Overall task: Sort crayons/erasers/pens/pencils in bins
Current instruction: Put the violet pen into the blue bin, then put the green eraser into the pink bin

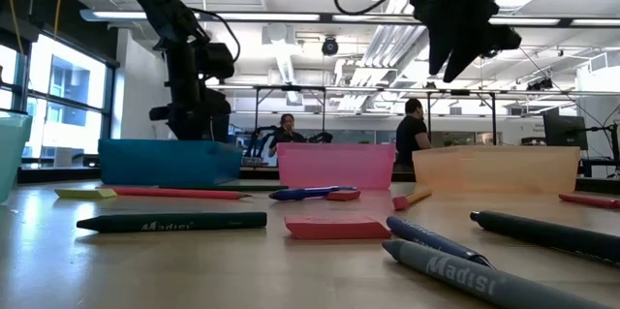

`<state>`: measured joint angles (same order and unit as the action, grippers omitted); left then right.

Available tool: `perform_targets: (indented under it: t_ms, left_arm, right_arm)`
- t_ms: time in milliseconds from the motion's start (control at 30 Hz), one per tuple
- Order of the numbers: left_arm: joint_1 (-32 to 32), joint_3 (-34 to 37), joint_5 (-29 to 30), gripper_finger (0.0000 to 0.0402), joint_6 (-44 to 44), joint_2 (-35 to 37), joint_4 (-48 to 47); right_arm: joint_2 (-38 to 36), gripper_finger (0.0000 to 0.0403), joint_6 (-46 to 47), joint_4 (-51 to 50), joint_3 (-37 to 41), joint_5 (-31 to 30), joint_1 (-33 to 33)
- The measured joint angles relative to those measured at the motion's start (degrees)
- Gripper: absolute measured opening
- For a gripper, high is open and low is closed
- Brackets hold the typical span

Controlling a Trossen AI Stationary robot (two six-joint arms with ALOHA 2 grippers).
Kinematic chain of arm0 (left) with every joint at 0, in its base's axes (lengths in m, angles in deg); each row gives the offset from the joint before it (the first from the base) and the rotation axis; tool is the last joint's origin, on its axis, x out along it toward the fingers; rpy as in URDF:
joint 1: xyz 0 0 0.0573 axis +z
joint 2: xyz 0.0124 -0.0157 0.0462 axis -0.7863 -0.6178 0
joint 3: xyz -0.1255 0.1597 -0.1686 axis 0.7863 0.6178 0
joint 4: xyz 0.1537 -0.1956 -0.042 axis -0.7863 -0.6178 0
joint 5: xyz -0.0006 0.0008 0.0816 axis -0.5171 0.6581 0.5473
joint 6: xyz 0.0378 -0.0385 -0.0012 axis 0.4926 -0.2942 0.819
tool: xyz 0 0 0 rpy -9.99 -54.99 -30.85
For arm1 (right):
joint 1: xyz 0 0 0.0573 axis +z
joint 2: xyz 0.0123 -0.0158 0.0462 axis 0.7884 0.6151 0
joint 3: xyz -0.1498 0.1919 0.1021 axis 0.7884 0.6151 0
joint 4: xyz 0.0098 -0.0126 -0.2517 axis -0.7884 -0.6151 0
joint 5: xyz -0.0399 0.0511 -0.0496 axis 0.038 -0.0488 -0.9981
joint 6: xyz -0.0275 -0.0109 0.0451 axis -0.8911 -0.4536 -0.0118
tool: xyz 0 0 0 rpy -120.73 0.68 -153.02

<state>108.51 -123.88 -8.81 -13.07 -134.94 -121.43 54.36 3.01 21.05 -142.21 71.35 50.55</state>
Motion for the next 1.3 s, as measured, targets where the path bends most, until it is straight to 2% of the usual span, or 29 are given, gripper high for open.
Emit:
perform_targets:
  t_ms: [333,600,767,900,1100,1200,1300]
  left_arm:
    - [0.0,-1.9,-0.2,0.0132,2.6,0.0,-2.3]
    - [-0.1,-10.1,-1.8,0.0129,7.9,0.6,-10.5]
    - [-0.7,-13.4,-8.8,0.0122,9.1,3.0,-13.4]
    - [-2.4,-13.5,-14.6,0.0122,9.3,6.9,-13.9]
    - [-7.7,-12.0,-14.8,0.0122,9.3,12.4,-15.0]
    - [-11.2,-8.2,-15.3,0.0122,9.1,15.5,-15.0]
    - [-14.4,-3.0,-20.2,0.0120,6.7,18.7,-15.0]
  right_arm:
    - [0.2,0.0121,12.9,0.0,0.0,-5.1,8.6]
    - [0.2,0.0121,24.4,0.0,0.0,-6.1,15.1]
    - [0.2,0.0121,30.2,0.7,0.0,-6.0,18.8]
    - [0.2,0.0121,32.6,3.2,0.0,-5.8,21.9]
    - [0.9,0.0121,35.8,8.8,0.0,-5.9,25.2]
    - [2.6,0.0121,36.3,12.5,0.0,-5.8,26.4]
    - [5.6,0.0121,35.5,12.6,-2.1,-5.8,27.5]
